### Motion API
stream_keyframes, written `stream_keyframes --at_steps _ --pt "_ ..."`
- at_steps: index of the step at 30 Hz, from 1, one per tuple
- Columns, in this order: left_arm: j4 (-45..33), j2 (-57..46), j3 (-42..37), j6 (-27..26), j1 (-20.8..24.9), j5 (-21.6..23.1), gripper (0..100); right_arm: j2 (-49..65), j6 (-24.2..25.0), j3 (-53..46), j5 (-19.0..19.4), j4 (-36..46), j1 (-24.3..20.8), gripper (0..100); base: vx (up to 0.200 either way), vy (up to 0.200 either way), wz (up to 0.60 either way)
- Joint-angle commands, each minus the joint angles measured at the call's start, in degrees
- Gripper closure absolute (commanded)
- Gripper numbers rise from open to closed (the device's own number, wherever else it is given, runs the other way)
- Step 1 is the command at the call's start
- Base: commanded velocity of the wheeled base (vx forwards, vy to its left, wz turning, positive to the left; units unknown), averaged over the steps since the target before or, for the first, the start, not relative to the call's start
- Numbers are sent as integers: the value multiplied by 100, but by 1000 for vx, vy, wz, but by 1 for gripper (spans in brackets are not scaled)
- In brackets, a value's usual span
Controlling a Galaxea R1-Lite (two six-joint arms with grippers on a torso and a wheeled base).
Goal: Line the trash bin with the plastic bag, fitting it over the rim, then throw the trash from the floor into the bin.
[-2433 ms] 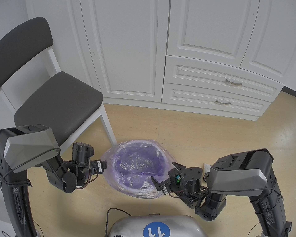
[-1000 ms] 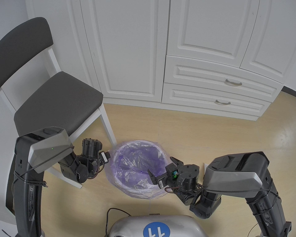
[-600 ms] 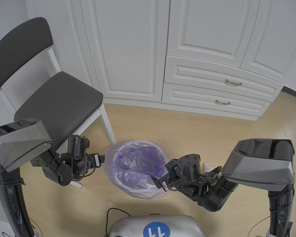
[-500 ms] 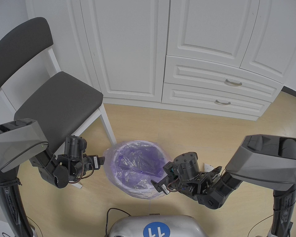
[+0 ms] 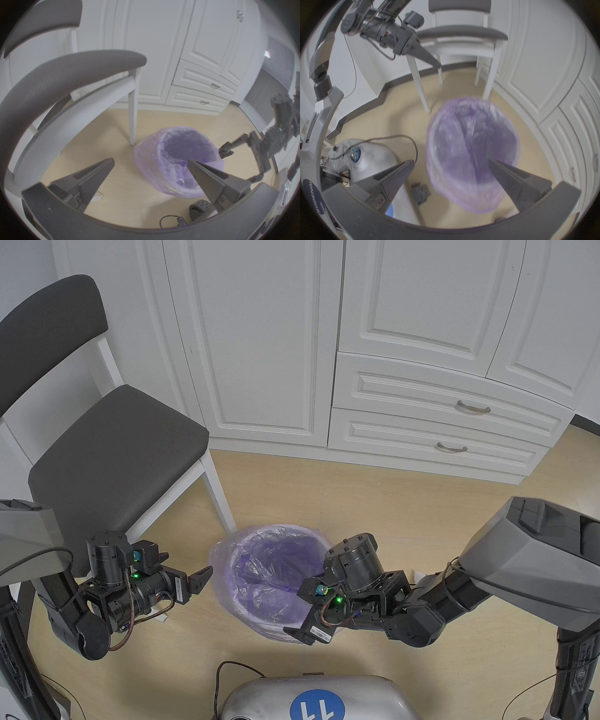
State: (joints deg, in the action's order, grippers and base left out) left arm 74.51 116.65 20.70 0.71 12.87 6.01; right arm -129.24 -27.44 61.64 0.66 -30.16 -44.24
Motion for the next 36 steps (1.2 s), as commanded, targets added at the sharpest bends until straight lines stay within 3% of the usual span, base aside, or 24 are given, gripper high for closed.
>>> stream_keyframes --at_steps 1,5,18,24,36 --pt "600 33 -593 -290 -92 375 0 -760 -288 411 576 -763 56 0 0 0 0" --pt "609 112 -576 -299 -83 366 0 -980 -209 666 804 -965 135 0 0 0 0" --pt "626 226 -532 -290 -101 383 0 -1498 90 1281 839 -948 407 0 0 0 0" --pt "899 279 -611 -255 -101 568 0 -1498 767 1272 1305 -939 451 0 0 0 0" --pt "916 270 -637 -264 -101 577 0 -1577 1030 1281 1525 -904 486 0 0 0 0"
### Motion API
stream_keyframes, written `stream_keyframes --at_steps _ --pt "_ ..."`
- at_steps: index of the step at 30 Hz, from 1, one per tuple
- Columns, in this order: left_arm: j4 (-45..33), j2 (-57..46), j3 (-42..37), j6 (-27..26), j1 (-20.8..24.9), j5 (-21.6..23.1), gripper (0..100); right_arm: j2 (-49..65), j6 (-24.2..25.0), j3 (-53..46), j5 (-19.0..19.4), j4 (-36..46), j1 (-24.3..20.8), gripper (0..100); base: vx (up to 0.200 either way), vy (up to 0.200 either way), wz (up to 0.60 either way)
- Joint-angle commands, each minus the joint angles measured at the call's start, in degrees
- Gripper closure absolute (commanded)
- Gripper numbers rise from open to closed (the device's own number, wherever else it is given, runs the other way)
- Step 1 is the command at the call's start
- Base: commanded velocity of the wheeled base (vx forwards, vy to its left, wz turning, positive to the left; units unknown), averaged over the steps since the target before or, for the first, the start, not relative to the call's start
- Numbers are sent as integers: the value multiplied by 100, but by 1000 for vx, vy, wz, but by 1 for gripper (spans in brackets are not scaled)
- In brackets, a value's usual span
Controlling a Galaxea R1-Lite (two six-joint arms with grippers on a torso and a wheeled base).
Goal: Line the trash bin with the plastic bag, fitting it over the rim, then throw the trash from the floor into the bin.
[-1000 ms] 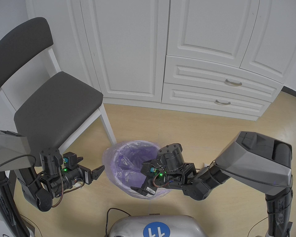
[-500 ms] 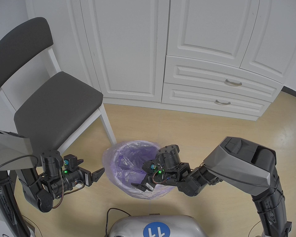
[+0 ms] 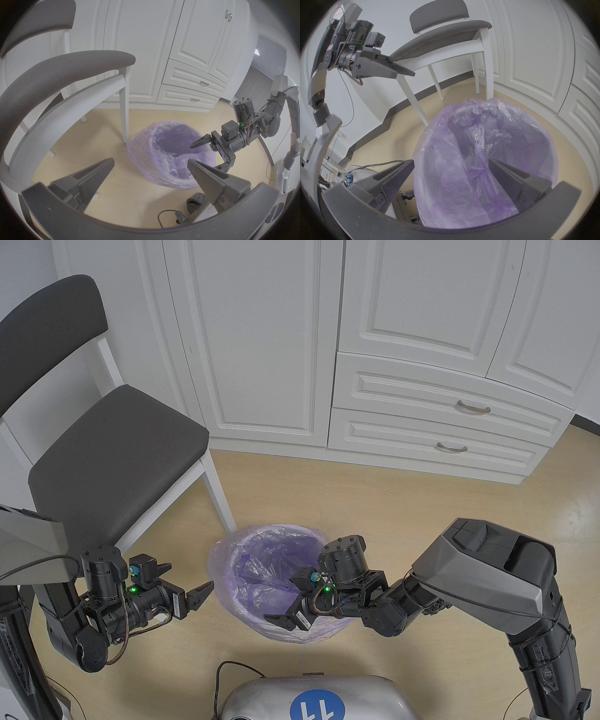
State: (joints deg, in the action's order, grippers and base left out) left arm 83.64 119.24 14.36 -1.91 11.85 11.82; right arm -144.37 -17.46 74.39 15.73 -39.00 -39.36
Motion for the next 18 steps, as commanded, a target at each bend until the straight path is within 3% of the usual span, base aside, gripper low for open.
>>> stream_keyframes --at_steps 1,7,8,18 --pt "3 12 -3 -2 2 -5 0 -65 41 6 18 -20 -10 0 0 0 0" --pt "3 12 -3 -2 10 4 0 -91 49 -30 18 -55 -1 0 0 0 0" --pt "3 3 -3 7 10 4 0 -73 58 -38 18 -64 -1 100 0 0 0" --pt "3 -6 5 16 28 4 0 489 111 -777 27 -363 -107 100 0 0 0"
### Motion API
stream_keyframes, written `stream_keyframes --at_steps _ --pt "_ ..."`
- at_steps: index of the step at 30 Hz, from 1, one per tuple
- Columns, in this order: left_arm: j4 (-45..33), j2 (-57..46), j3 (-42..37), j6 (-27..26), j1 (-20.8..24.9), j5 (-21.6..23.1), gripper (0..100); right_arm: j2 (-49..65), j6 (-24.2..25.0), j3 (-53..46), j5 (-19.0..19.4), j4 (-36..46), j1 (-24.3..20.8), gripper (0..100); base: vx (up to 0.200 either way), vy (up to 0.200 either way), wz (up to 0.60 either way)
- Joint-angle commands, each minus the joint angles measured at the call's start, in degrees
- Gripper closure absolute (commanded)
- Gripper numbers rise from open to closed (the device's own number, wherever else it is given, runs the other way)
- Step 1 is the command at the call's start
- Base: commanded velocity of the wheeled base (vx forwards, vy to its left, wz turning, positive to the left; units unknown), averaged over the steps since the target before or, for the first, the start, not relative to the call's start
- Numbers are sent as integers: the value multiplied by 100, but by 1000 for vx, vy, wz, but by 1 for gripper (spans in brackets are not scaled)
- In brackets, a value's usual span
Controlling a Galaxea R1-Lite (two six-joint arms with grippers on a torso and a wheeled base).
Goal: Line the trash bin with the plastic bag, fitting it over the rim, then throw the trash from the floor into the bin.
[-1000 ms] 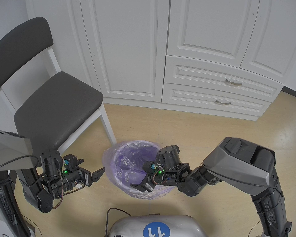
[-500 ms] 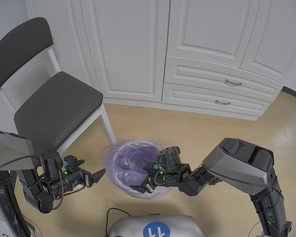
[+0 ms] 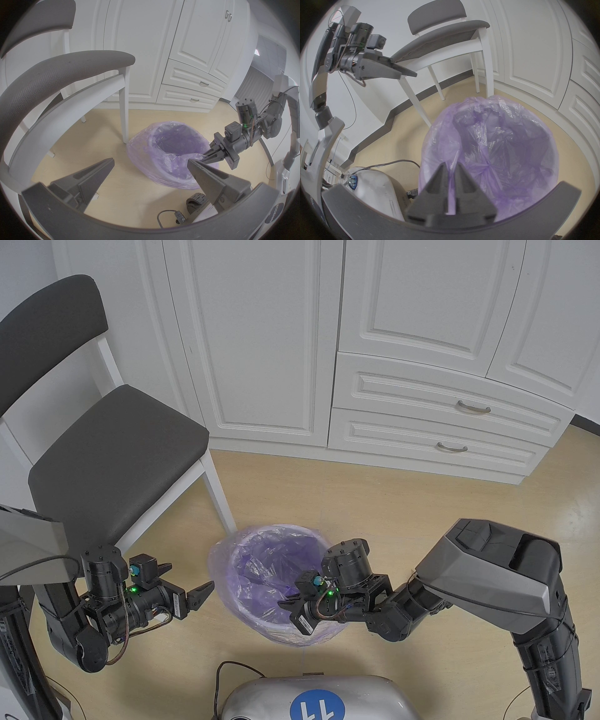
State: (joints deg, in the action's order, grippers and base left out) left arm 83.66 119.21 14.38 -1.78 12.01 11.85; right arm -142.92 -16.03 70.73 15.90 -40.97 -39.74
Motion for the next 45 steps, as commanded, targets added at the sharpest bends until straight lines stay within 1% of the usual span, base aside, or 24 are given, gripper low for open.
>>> stream_keyframes --at_steps 1,7,8,9,15,21,26,31,32,37,40,42,44,45 --pt "1 6 3 2 12 -7 0 379 -58 -543 10 -271 -104 100 0 0 0" --pt "1 6 3 11 38 -7 0 388 -339 -1237 28 -948 -333 100 0 0 0" --pt "1 6 3 11 38 -7 0 388 -339 -1237 28 -948 -333 100 0 0 0" --pt "1 14 3 11 47 -7 0 379 -454 -1439 28 -1106 -429 100 0 0 0" --pt "1 67 3 11 91 -25 0 221 -682 -1791 10 -1194 -719 100 0 0 0" --pt "1 93 20 11 109 -42 0 -60 -717 -1712 -52 -1290 -860 100 0 0 0" --pt "1 208 29 -24 118 -69 0 -342 -717 -1474 -403 -1308 -1053 100 0 0 0" --pt "10 278 56 -24 153 -86 0 -377 -788 -1316 -500 -1308 -1088 100 0 0 0" --pt "10 269 47 -24 162 -86 0 -359 -805 -1307 -517 -1308 -1088 0 0 0 0" --pt "10 287 56 -24 188 -86 0 1 -788 -1483 -790 -1334 -1097 0 0 0 0" --pt "10 322 64 -7 249 -104 0 581 -779 -1931 -1089 -1422 -1211 0 0 0 0" --pt "10 331 64 -7 267 -104 0 845 -752 -2301 -1291 -1774 -1247 0 0 0 0" --pt "10 331 64 -7 276 -104 0 1003 -744 -2591 -1388 -2178 -1255 0 0 0 0" --pt "10 331 56 2 285 -104 0 1135 -735 -2933 -1467 -2688 -1255 0 0 0 0"
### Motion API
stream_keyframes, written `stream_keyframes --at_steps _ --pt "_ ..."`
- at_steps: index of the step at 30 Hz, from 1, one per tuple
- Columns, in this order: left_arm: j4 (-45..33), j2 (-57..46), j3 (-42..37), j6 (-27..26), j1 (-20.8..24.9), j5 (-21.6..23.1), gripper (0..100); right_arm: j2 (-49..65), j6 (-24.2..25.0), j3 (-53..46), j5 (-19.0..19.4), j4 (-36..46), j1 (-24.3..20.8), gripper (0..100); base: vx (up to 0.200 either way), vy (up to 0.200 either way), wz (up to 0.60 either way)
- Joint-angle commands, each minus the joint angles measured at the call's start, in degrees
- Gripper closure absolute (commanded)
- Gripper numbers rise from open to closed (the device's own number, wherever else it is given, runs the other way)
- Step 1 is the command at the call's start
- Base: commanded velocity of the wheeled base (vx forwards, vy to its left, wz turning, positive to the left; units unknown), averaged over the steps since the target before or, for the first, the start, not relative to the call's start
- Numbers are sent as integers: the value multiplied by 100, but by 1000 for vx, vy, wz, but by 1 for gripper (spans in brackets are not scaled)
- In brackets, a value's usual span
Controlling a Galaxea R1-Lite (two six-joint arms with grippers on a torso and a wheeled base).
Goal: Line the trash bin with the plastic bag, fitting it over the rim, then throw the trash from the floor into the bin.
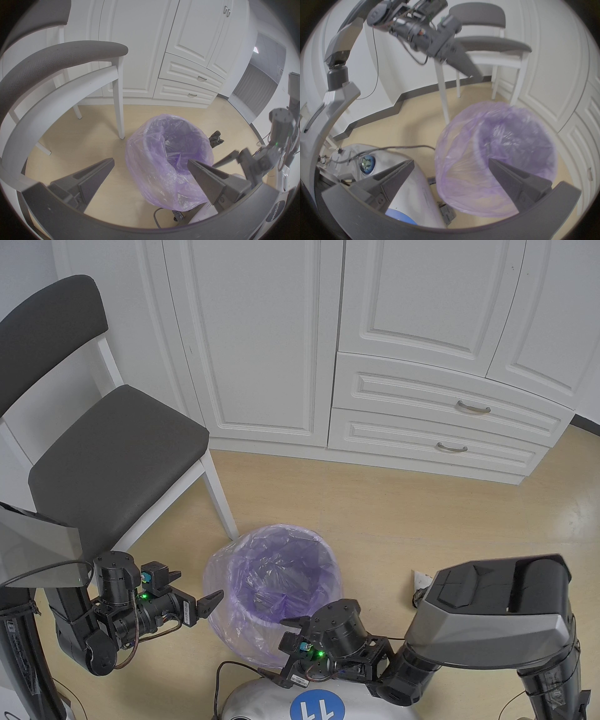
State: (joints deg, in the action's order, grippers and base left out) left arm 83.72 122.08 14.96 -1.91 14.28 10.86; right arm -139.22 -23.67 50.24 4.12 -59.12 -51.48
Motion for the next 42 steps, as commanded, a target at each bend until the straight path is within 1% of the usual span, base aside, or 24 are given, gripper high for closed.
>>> stream_keyframes --at_steps 1,3,6,7,8,9,10,11,14,16,18,23,24,25,27,28,31,32,33,35,36,38,40,42 --pt "3 44 -2 16 58 -5 0 852 21 -1139 -377 -1259 -90 0 0 0 0" --pt "-5 44 7 24 58 -5 0 931 21 -1526 -632 -1796 -90 0 0 0 0" --pt "-5 123 69 33 14 -14 0 1063 56 -2176 -1423 -2894 -20 0 0 0 0" --pt "-5 132 86 42 5 -14 0 1072 73 -2229 -1493 -2991 -11 0 0 0 0" --pt "-14 194 174 86 -56 -31 0 1151 337 -2563 -1853 -3088 86 0 0 0 0" --pt "-23 246 209 130 -127 -75 0 1318 662 -2747 -1994 -3088 200 0 0 0 0" --pt "-32 282 227 147 -153 -93 0 1432 856 -2826 -2020 -3088 253 0 0 0 0" --pt "-49 369 288 165 -179 -146 0 1652 1225 -2941 -2047 -3088 340 0 0 0 0" --pt "-67 668 376 174 -267 -295 0 2056 2007 -3055 -2038 -3088 718 0 0 0 0" --pt "-5 897 403 139 -311 -445 0 2329 2165 -3011 -2003 -3088 1000 0 0 0 0" --pt "-5 1073 438 86 -346 -550 0 2522 2121 -2967 -1924 -3088 1193 0 0 0 0" --pt "-23 1582 631 95 -311 -726 0 3304 1805 -2888 -1862 -3088 1369 0 0 0 0" --pt "-49 1864 886 95 -355 -831 0 3630 1699 -2888 -1862 -3088 1483 0 0 0 0" --pt "-58 1881 912 95 -364 -840 0 3665 1691 -2888 -1862 -3088 1492 0 0 0 0" --pt "-199 2171 1387 86 -496 -928 0 4166 1647 -2844 -1836 -2657 1650 0 0 0 0" --pt "-216 2189 1413 86 -496 -928 0 4183 1647 -2835 -1836 -2631 1659 0 0 0 0" --pt "-928 2286 2275 86 -496 -937 0 4429 1655 -2747 -1686 -2261 1641 0 0 0 0" --pt "-981 2286 2319 86 -496 -937 0 4429 1655 -2747 -1678 -2261 1632 0 0 0 0" --pt "-1596 2242 2802 86 -487 -937 0 4403 1655 -2800 -1669 -2305 1606 0 0 0 0" --pt "-1596 2242 2802 86 -487 -937 0 4403 1655 -2800 -1669 -2305 1606 0 0 0 0" --pt "-2598 2206 3496 95 -461 -946 0 4465 1673 -2950 -1678 -2340 1536 0 0 0 0" --pt "-2941 2215 3751 112 -443 -946 0 4667 1647 -2941 -1669 -2314 1589 0 0 0 0" --pt "-3055 2224 3839 139 -417 -937 0 4860 1629 -2809 -1634 -2244 1641 0 0 0 0" --pt "-3055 2268 3874 174 -399 -937 0 5273 1524 -2598 -1405 -2182 1817 0 0 0 0"
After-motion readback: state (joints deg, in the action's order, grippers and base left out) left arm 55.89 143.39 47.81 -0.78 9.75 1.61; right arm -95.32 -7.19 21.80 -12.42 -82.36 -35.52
